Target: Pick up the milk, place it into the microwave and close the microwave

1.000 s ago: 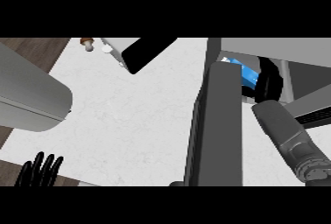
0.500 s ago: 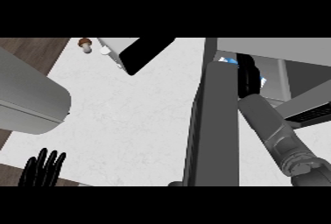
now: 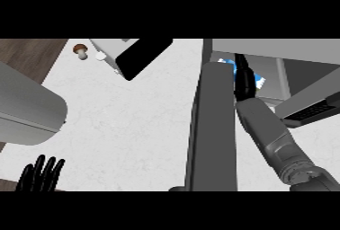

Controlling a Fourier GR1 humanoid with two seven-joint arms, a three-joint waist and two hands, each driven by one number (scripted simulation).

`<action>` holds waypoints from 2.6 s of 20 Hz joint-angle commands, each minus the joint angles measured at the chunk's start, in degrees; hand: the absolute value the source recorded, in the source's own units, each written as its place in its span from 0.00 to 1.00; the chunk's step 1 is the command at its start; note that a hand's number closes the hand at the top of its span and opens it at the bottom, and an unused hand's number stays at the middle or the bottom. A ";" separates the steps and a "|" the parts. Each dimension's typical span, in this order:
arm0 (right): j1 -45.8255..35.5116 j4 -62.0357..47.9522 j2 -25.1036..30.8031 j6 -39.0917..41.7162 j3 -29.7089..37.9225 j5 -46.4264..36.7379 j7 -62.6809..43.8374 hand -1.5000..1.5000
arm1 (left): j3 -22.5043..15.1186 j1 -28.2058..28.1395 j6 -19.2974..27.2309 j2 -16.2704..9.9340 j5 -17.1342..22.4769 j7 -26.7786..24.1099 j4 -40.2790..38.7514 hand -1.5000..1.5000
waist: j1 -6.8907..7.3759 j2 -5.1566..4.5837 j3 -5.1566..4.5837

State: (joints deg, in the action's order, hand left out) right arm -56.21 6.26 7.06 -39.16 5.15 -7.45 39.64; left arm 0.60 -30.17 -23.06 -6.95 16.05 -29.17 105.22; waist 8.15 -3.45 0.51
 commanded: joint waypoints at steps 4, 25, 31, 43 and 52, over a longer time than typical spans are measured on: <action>4.23 2.77 -1.93 11.94 5.25 5.64 7.68 0.00 | 0.70 -1.09 -0.04 -0.05 0.49 -0.26 0.92 0.00 | -2.52 1.06 -0.11; 21.76 4.85 -3.97 33.39 6.45 7.64 23.93 0.00 | -3.82 -10.07 -1.43 2.44 -5.39 -2.08 3.59 0.00 | -7.18 3.37 -0.46; 29.54 9.93 -3.30 33.68 4.03 6.56 23.93 0.00 | -4.43 -9.70 -1.28 1.52 -8.37 -0.40 3.28 0.00 | -8.07 3.68 -0.53; 43.97 23.61 3.45 40.44 4.70 10.21 23.81 1.00 | -12.20 3.57 -2.30 1.68 -14.94 5.19 -5.83 0.00 | -8.97 3.64 -0.56; 53.69 31.13 10.42 48.71 8.40 16.21 21.45 0.00 | -17.19 15.14 1.83 6.00 -23.42 6.95 -13.29 1.00 | -8.68 3.44 -0.51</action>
State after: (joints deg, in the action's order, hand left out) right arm -5.93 36.68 14.92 4.47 11.75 6.54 58.06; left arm -15.32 -21.17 -22.27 -3.36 -5.82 -24.21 96.31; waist -0.67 0.14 -0.05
